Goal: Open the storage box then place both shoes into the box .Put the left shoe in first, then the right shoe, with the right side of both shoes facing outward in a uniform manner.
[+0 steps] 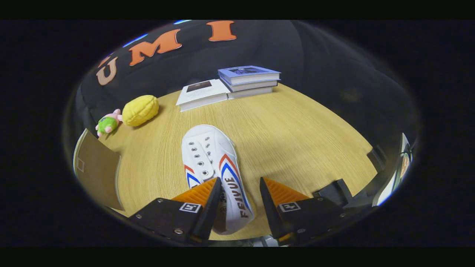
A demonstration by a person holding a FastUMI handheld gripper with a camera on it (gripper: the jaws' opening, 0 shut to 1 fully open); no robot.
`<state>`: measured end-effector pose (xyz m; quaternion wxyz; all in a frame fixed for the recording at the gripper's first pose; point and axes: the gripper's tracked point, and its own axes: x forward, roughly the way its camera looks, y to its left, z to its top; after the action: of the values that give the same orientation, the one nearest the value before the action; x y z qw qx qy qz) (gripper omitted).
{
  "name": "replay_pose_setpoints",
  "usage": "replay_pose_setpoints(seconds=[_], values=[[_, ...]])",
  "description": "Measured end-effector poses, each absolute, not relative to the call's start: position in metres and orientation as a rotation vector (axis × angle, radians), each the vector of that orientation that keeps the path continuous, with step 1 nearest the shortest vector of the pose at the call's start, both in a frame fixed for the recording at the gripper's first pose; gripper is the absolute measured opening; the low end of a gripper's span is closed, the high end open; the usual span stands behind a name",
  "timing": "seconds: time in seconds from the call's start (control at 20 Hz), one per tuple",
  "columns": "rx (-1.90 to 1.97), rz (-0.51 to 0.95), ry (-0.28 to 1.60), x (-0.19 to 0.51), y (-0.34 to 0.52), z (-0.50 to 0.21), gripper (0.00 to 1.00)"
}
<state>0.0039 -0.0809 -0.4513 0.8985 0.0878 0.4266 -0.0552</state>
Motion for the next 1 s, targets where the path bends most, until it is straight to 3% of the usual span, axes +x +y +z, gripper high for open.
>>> replay_pose_setpoints(seconds=[0.4,0.5,0.65,1.0], values=[[0.107,-0.048,0.877,0.007,-0.076,-0.450,0.27],[0.104,-0.058,0.862,0.008,-0.079,-0.450,0.13],[0.127,-0.106,0.846,0.005,-0.078,-0.439,0.01],[0.173,-0.130,0.797,-0.005,-0.039,-0.386,0.01]])
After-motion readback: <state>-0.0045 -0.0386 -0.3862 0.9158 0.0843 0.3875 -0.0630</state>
